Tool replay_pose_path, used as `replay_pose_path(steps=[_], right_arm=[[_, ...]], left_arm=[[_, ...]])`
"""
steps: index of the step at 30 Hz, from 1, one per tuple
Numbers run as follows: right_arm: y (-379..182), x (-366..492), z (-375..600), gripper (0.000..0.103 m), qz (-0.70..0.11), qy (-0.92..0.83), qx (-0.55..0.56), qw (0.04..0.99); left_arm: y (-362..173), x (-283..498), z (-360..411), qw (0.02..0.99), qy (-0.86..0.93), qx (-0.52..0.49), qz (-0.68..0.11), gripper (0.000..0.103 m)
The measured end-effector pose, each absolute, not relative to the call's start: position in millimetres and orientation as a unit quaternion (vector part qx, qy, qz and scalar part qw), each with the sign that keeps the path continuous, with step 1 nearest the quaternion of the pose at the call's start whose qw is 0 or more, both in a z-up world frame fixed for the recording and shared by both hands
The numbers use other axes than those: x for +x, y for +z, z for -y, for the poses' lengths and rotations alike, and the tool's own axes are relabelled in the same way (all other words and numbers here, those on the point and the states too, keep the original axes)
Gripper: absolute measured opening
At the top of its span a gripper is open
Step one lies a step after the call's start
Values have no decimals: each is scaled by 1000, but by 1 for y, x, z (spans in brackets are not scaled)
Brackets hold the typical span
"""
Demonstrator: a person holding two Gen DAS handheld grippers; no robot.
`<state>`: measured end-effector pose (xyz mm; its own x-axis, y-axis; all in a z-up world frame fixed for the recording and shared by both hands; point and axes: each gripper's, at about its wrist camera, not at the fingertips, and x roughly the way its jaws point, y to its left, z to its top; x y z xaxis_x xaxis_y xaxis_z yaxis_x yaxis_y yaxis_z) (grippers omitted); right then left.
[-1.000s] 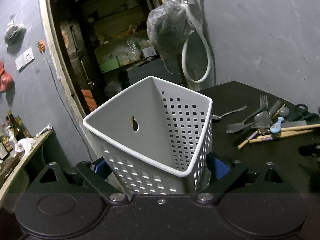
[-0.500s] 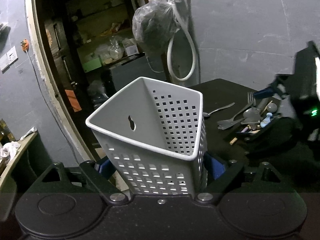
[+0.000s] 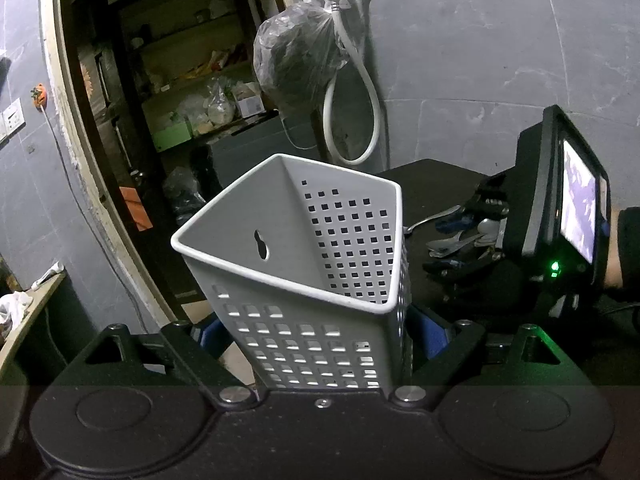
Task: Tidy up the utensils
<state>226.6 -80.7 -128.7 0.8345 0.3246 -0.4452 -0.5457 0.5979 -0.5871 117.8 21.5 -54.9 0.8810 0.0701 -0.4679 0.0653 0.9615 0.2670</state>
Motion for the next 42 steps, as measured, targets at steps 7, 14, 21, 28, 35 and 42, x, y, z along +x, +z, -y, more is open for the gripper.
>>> replay_pose_path(steps=[7,14,21,28,35,42], right_arm=[[-134,218,80,11,-115,246,-400,875],[-109,205,94,4,-76,253,-371,890],[-41,205,124,1,-76,269,-222,934],[22,215,155,1,-85,281,-98,951],[81,227,193,1,-101,315,67,941],[107,230,198,1,-91,356,150,918]], left_arm=[[-56,119,-24,961,-4,137,-242,90],[-59,118,-25,962,-5,136,-237,89],[-62,116,-24,965,-7,135,-226,89],[-64,114,-26,968,-11,132,-215,88],[-65,113,-28,969,-14,133,-209,88],[-65,111,-30,969,-16,133,-208,88]])
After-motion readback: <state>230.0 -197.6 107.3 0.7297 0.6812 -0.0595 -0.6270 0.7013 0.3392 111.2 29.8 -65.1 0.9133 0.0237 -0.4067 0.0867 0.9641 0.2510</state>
